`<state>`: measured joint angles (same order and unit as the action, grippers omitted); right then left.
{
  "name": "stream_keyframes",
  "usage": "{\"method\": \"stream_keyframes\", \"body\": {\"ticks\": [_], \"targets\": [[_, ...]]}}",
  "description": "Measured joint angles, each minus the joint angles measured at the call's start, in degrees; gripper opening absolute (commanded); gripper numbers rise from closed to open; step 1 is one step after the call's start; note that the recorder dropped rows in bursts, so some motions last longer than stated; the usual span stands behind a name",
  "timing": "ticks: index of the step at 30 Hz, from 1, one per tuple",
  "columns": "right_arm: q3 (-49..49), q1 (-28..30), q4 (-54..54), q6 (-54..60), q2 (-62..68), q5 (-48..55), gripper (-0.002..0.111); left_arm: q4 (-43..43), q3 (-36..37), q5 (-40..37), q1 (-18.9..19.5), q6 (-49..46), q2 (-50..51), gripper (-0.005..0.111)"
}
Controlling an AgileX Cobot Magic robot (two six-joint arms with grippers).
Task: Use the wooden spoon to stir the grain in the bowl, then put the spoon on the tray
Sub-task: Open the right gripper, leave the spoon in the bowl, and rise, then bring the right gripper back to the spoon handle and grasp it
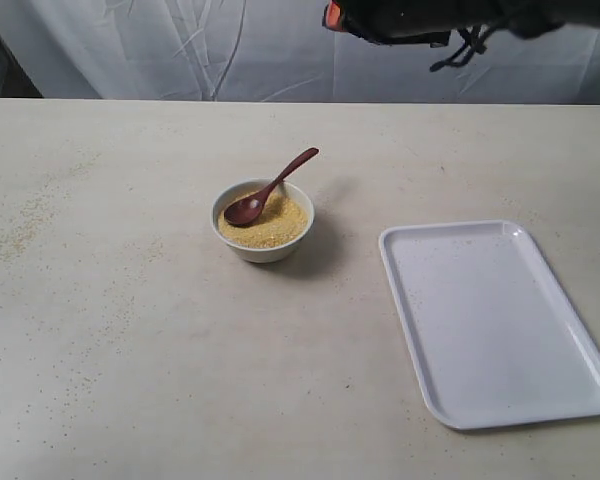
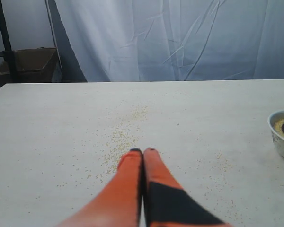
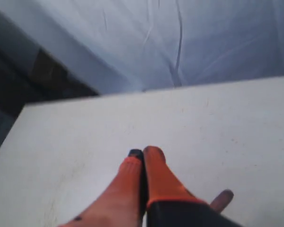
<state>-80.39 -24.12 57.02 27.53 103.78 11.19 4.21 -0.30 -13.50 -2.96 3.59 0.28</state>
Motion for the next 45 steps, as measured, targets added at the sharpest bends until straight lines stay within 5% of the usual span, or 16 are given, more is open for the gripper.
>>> {"method": "stream_keyframes", "body": {"ticks": [4,7,13,18,22,26,39,45], "targets": [[12.89,-5.76,7.28,-1.60,-3.52,-22.55,-0.001,0.00,0.00,0.00,0.00,0.00,0.00,0.000],[19.34,-6.44,0.37,-20.17,-3.15,-31.02,-0.001,0.00,0.00,0.00,0.00,0.00,0.00,0.000],[29.84,-3.81,-45.33,-78.61,2.51,-53.76,-0.001,0.00,0.00,0.00,0.00,0.00,0.00,0.000],[29.11,3.68,-73.52,-110.30,9.97,-60.70,-0.001,0.00,0.00,0.00,0.00,0.00,0.00,0.000],[24.40,9.40,-94.69,-127.93,16.21,-61.36,0.023,0.00,0.00,0.00,0.00,0.00,0.00,0.000],[19.46,10.34,-104.81,-135.36,19.79,-61.36,0.053,0.00,0.00,0.00,0.00,0.00,0.00,0.000],[10.23,4.89,-110.36,-139.09,21.18,-43.29,0.051,0.00,0.00,0.00,0.00,0.00,0.00,0.000],[8.55,4.53,-107.89,-138.89,23.47,-43.76,0.051,0.00,0.00,0.00,0.00,0.00,0.00,0.000]]}}
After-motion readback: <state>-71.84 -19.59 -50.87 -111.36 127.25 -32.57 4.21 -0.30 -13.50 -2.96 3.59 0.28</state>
